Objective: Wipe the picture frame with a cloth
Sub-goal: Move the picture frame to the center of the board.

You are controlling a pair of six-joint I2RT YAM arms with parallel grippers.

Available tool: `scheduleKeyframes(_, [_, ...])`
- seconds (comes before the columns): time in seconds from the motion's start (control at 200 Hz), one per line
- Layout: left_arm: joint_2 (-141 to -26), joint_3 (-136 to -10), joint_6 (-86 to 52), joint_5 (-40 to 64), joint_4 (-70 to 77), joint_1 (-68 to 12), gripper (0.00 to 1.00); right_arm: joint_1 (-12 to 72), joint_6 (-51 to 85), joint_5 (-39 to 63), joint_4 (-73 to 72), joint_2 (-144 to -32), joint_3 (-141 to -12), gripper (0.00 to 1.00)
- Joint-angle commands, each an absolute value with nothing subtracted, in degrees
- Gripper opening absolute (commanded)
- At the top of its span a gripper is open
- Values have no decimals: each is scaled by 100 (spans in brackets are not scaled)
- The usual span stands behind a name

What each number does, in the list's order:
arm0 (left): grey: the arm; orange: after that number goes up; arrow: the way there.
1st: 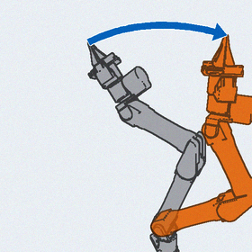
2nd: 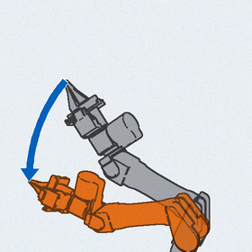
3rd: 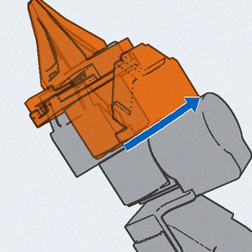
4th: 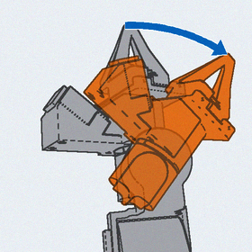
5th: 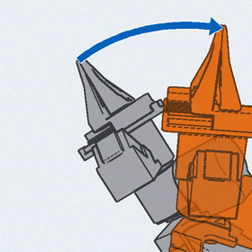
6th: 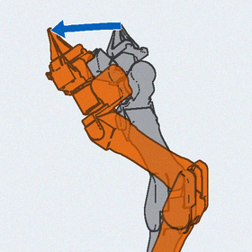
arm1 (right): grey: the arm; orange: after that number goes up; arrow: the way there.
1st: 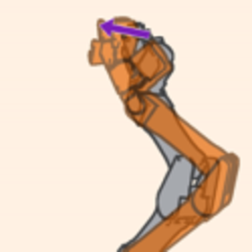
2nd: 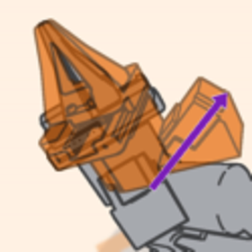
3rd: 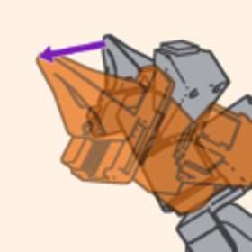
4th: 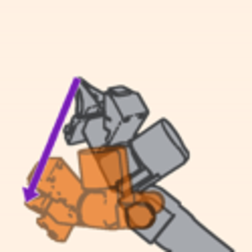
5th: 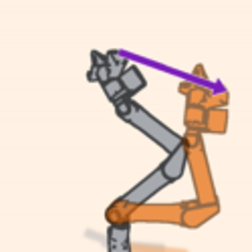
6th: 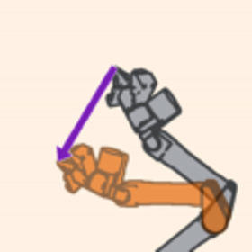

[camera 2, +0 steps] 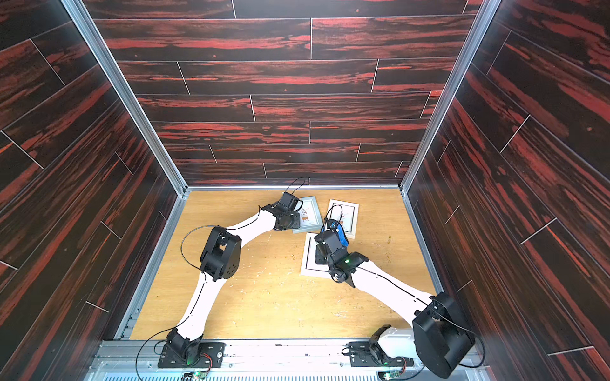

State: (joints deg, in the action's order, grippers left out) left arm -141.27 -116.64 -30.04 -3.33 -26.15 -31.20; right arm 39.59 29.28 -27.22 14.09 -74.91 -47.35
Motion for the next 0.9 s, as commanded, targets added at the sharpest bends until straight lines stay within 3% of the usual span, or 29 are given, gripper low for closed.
scheduleKeyframes(0.0, [-13801,-11117,-2958,-690,-2949,-3034,31,3931,2848,-2749,1328,-7566,-4863,0])
scheduleKeyframes(0.526, [-11090,-6865,-3394,-371,-1527,-2892,23,3978,2651,-1618,841,-8052,-5173,0])
scheduleKeyframes(0.892, [-9199,-4249,-3703,-57,-638,-3149,23,4695,2267,-721,405,-8777,-5585,0])
